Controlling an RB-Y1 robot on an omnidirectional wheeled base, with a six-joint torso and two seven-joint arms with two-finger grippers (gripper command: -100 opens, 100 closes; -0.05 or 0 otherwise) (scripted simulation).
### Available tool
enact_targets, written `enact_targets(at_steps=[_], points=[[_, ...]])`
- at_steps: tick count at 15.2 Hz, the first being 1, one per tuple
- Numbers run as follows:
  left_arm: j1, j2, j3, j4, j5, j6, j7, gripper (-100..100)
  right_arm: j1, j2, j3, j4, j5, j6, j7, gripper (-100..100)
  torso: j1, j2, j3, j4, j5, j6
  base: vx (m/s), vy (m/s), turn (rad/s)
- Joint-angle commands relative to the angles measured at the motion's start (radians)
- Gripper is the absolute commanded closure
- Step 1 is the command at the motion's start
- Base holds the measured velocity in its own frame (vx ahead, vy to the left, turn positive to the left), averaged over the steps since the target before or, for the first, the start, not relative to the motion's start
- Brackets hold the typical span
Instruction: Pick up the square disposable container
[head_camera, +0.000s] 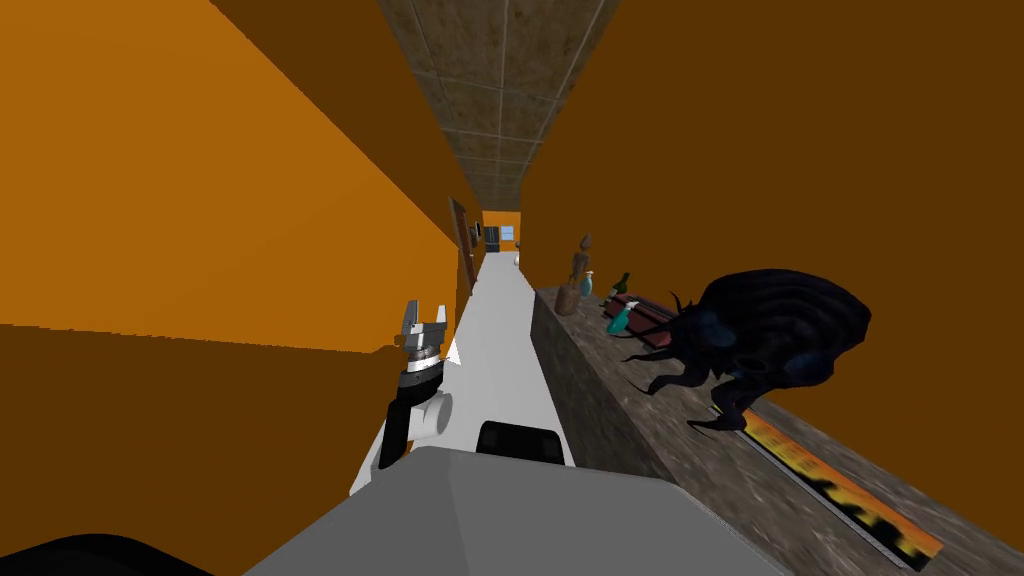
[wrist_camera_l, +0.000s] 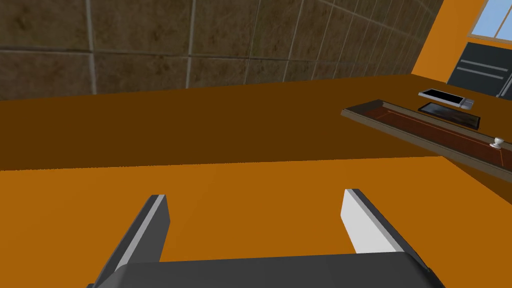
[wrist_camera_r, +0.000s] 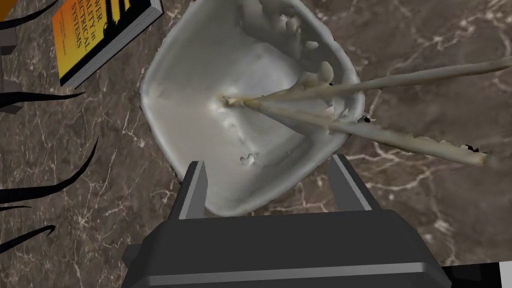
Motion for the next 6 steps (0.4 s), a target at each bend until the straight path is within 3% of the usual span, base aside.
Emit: enact_targets(at_steps=[1, 4, 5, 6], points=[[0.0, 0.0, 0.0, 0.0, 0.0, 0.0, 0.0, 0, 0.0, 0.0, 0.0, 0.0, 0.0, 0.0, 0.0, 100, 0.0, 0.0, 0.0, 0.0, 0.0, 0.0, 0.014, 0.002, -0.023], [0.0, 0.0, 0.0, 0.0, 0.0, 0.0, 0.0, 0, -0.001, 0.003, 0.002, 0.001, -0.004, 0.002, -0.007, 100, 0.001, 0.003, 0.001, 0.0, 0.002, -0.003, 0.007, 0.001, -0.009], [0.0, 0.0, 0.0, 0.0, 0.0, 0.0, 0.0, 0, 0.003, -0.001, 0.024, 0.0, -0.013, -0.003, -0.016, 100, 0.002, 0.003, 0.001, 0.0, 0.003, -0.003, -0.073, 0.001, 0.029], [0.0, 0.0, 0.0, 0.0, 0.0, 0.0, 0.0, 0, 0.001, 0.002, 0.009, 0.0, -0.008, 0.001, -0.01, 100, 0.003, 0.006, 0.003, 0.0, 0.003, -0.003, -0.069, 0.0, 0.023]])
